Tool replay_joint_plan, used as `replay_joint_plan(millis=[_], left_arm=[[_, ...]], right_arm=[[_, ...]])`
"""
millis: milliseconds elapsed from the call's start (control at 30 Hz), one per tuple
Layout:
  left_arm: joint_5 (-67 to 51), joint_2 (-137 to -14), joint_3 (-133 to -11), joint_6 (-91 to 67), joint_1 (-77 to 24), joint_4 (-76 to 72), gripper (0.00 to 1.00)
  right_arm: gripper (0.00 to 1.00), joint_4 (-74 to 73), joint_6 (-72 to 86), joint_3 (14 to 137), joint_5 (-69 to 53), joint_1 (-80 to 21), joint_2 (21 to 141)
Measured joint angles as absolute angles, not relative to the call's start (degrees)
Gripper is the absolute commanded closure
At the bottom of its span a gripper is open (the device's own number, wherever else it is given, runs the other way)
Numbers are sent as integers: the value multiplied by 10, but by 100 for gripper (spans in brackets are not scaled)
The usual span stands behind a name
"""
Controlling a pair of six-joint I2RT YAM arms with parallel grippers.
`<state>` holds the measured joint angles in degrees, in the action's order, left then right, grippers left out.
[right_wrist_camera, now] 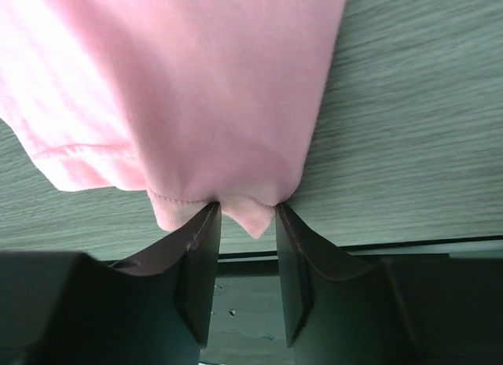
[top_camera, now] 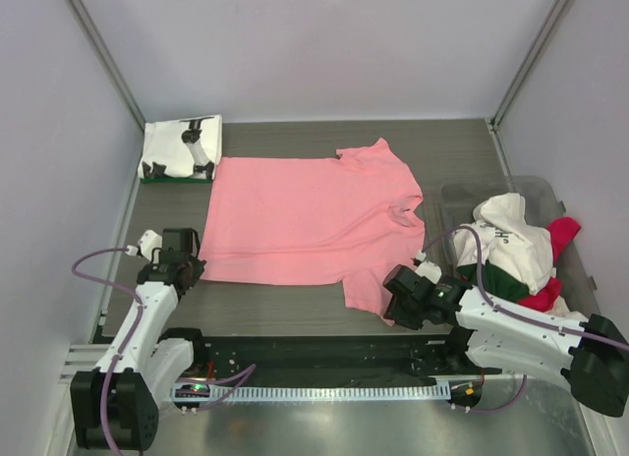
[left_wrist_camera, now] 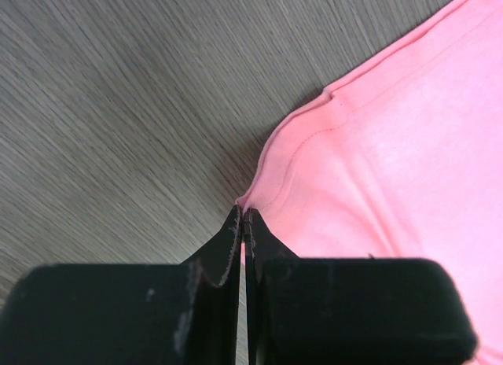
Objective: Fold and stack the t-shirts
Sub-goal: Fold the tshirt
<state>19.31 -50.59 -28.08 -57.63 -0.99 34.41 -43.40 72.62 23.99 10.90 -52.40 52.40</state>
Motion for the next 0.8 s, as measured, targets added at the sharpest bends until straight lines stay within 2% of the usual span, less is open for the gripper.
replay_joint_plan(millis=[200,367,500,800], left_arm=[[193,-503,-281,-568,-7,347,100],[188,-485,-281,-566,-6,359,100],[179,-460,-300,-566,-6,396,100],[139,-413,-364,-577,-6,467,100]], right_arm=[[97,-399,723,240,108,-524,549],[99,-388,722,241,106,-524,547],[99,-443,719,261,120,-524,526],[99,-577,711,398,170,-524,431]])
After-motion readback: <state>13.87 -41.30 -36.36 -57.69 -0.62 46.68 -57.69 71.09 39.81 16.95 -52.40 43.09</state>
